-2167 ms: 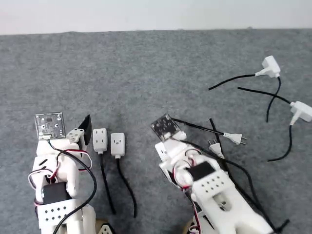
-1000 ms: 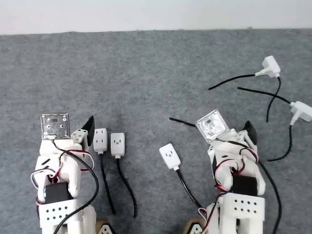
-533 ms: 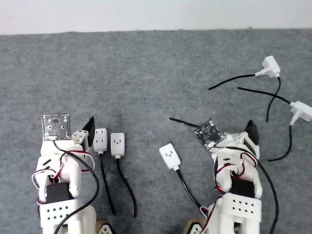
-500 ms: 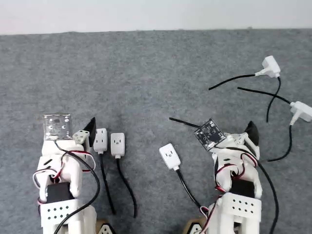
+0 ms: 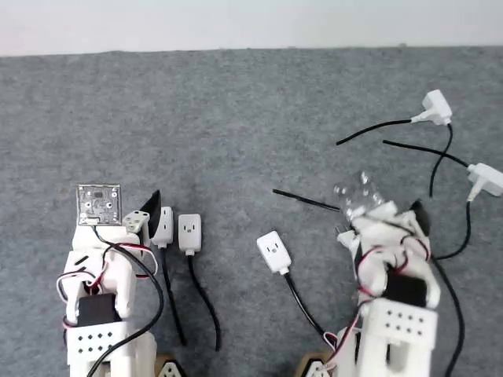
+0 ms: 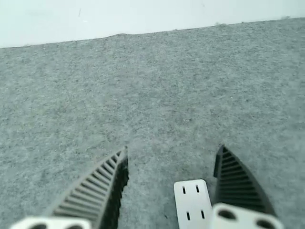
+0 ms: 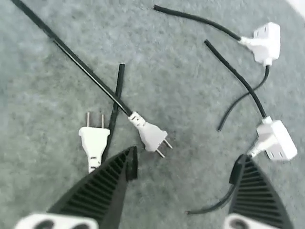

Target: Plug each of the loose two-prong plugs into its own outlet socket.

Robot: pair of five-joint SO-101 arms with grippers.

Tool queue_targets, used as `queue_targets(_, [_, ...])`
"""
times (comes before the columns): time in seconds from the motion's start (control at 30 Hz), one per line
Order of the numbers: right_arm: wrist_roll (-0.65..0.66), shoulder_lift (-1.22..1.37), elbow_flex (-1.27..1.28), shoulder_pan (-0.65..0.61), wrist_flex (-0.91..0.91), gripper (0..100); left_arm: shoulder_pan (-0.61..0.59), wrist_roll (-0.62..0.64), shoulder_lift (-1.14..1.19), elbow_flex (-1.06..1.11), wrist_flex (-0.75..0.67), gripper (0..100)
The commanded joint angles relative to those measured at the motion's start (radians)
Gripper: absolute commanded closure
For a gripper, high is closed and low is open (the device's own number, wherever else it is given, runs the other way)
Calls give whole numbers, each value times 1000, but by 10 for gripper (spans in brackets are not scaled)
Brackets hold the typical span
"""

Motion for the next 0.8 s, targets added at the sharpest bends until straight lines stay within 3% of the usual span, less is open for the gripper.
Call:
queue_targets(0.0, [-46, 199, -187, -8, 25, 703, 5, -11, -12, -8, -29, 724])
queue_targets(0.07, [-35, 344, -249, -8, 25, 703, 5, -11, -12, -8, -29, 724])
queue_targets(0.23, [158, 684, -364, -2, 21, 703, 5, -11, -12, -7, -29, 724])
queue_targets(0.37, [236, 871, -394, -4, 18, 703, 5, -11, -11, -7, -29, 724])
queue_targets(0.77, [322, 986, -397, -36, -199, 703, 6, -11, -12, -7, -29, 724])
